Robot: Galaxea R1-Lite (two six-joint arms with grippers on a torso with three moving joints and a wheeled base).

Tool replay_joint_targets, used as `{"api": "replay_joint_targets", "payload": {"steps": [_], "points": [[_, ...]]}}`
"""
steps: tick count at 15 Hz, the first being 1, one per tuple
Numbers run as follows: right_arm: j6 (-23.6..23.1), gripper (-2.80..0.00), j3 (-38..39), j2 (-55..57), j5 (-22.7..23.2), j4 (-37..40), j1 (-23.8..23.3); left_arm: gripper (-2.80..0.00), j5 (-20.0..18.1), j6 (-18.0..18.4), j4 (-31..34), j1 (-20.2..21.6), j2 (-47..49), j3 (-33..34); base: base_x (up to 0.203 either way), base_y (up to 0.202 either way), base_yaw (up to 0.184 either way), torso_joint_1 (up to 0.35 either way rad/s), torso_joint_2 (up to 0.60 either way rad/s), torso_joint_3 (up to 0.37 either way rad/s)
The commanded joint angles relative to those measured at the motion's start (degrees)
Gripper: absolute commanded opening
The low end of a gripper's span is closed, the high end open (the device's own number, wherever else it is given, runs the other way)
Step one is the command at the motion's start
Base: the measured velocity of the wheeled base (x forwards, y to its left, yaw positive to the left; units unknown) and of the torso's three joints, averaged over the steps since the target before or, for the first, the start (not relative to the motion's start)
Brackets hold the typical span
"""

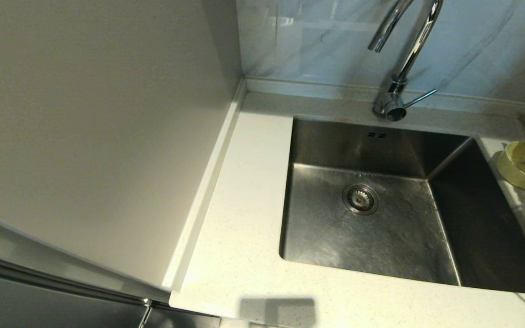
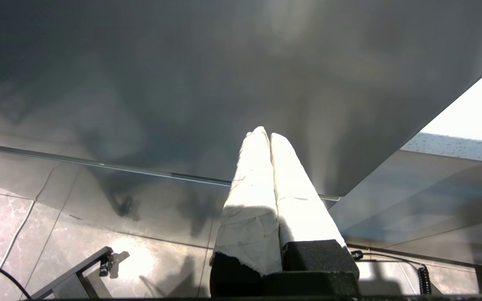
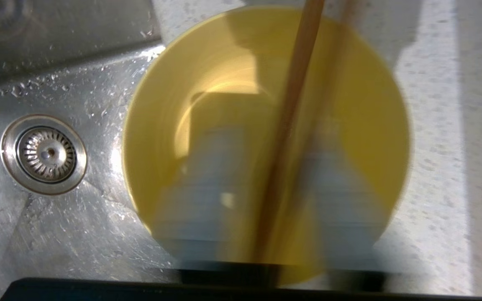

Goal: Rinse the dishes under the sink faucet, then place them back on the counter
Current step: Put the chopsticks into the sink

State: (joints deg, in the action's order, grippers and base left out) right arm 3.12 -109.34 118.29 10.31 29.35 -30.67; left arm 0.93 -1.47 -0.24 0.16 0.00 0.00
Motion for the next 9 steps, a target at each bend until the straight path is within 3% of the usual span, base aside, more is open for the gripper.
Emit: {"api": "replay_joint_targets", "payload": {"steps": [1, 9], "points": [[0.05, -2.80, -0.14, 0.72, 0.06, 0.28, 0.26, -2.80, 0.04, -0.02, -0.02, 0.02, -0.18, 0.00, 0.000, 0.000, 0.000, 0.000, 0.00, 0.000], [0.46, -2.80, -2.68, -2.10, 0.23, 2.39, 0.18, -2.80, 0.04, -0.02, -0.02, 0.02, -0.18, 0.00, 0.000, 0.000, 0.000, 0.000, 0.00, 0.000]]}}
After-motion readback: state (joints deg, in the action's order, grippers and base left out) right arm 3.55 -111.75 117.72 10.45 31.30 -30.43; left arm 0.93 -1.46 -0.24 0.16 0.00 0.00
